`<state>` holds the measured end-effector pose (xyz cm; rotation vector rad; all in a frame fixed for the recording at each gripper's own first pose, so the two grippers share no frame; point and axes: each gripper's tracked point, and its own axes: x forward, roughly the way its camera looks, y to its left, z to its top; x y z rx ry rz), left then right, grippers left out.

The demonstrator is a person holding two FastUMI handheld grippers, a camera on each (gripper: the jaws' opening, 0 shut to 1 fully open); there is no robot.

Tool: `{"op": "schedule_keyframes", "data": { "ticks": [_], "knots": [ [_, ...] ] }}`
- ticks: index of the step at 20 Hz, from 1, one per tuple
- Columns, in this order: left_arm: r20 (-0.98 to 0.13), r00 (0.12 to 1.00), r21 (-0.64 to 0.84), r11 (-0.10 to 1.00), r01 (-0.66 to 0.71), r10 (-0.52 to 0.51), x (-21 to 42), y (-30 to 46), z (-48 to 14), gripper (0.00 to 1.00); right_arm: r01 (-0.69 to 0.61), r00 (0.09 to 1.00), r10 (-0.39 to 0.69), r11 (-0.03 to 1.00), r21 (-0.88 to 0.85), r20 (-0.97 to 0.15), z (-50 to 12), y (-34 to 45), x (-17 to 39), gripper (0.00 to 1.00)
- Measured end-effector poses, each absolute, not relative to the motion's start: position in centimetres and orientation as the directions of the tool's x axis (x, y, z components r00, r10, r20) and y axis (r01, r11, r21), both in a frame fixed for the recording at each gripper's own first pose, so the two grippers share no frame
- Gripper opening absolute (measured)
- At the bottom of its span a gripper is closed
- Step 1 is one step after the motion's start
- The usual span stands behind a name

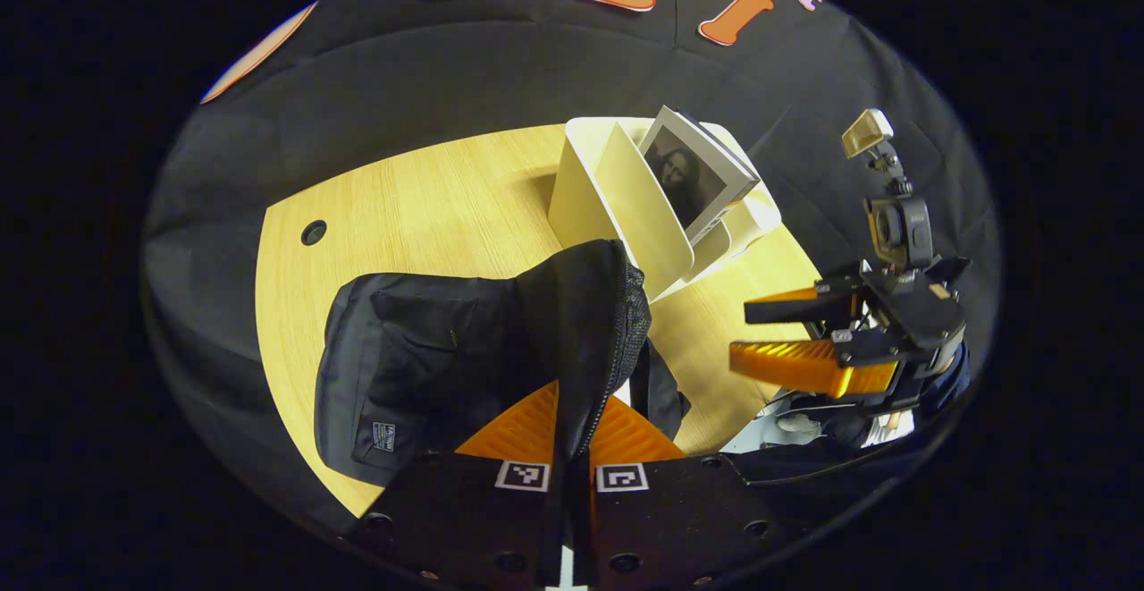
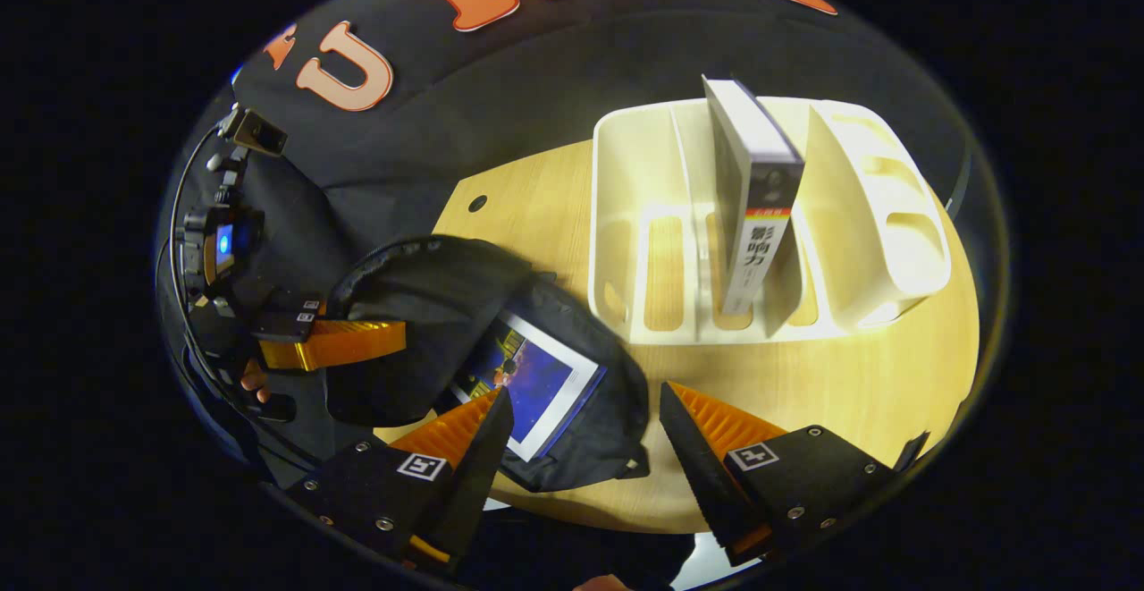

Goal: Open the schoolbag, grab two books from the bookshelf and put them into the schoolbag.

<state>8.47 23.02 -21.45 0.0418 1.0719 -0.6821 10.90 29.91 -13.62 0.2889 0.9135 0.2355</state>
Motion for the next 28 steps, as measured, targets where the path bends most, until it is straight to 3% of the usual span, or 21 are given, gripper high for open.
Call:
{"op": "schedule_keyframes", "data": {
  "ticks": [4,11,25,27,28],
  "knots": [
    [-0.824,0.282,-0.285,0.789,0.544,-0.492,8.6,22.9,-21.7,0.05,-0.081,0.580,0.246,0.966,0.246,-0.776,-11.4,26.4,12.0,0.98],
    [-0.823,0.269,-0.308,0.790,0.529,-0.501,8.9,22.3,-22.5,0.06,0.043,0.554,0.116,0.985,0.167,-0.825,-8.4,20.2,15.4,0.99],
    [-0.831,0.269,-0.320,0.814,0.485,-0.487,8.4,22.2,-23.9,0.06,0.055,0.428,0.092,0.990,0.128,-0.899,-9.1,18.5,24.2,0.97],
    [-0.833,0.273,-0.312,0.816,0.487,-0.482,8.4,22.1,-23.9,0.05,0.069,0.411,0.073,0.991,0.111,-0.909,-9.8,18.5,25.4,0.93],
    [-0.834,0.275,-0.310,0.818,0.485,-0.479,8.4,22.1,-23.9,0.06,0.082,0.401,0.070,0.990,0.111,-0.913,-10.2,18.4,25.8,0.87]
  ]
}}
